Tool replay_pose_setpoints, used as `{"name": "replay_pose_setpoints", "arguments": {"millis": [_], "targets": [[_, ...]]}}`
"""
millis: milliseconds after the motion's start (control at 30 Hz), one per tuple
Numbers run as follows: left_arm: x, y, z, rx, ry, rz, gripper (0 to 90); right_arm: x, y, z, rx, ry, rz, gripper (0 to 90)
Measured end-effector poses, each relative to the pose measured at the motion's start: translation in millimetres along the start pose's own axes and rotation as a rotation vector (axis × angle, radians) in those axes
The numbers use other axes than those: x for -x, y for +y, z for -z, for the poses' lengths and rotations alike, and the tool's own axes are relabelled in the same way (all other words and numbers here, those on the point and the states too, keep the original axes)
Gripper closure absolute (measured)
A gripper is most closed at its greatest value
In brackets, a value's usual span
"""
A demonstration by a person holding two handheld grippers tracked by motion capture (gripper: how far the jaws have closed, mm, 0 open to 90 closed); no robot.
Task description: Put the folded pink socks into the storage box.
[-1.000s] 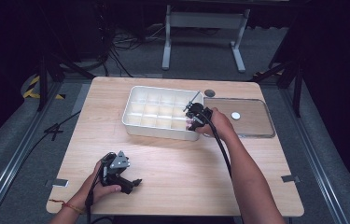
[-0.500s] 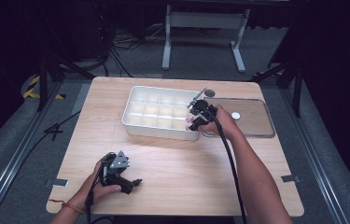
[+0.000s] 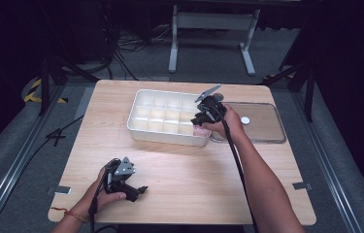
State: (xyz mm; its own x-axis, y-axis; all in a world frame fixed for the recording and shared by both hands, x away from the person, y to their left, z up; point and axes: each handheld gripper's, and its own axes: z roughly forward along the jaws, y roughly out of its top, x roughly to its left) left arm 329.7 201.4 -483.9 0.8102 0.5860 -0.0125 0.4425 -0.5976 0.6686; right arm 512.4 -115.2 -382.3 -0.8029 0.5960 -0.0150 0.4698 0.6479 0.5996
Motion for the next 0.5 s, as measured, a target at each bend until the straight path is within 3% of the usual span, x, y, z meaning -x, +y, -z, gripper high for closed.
{"name": "replay_pose_setpoints", "arguments": {"millis": [133,233,400,500], "targets": [[-0.3,0.2,0.6,-0.007,-0.003,-0.003,2.8,0.8,-2.8,-12.6,-0.054,0.0,0.001,66.8],[-0.1,-0.1,-0.1,0.001,0.0,-0.001,2.8,0.5,-7.6,-16.0,-0.084,0.013,-0.001,74.9],[0.0,-0.1,-0.1,0.001,0.0,-0.001,2.8,2.0,-11.2,-15.0,-0.114,0.017,0.02,79.5],[-0.2,0.0,0.2,-0.002,0.0,-0.004,2.8,-1.0,-14.6,-19.9,-0.152,-0.006,0.049,80.8]]}}
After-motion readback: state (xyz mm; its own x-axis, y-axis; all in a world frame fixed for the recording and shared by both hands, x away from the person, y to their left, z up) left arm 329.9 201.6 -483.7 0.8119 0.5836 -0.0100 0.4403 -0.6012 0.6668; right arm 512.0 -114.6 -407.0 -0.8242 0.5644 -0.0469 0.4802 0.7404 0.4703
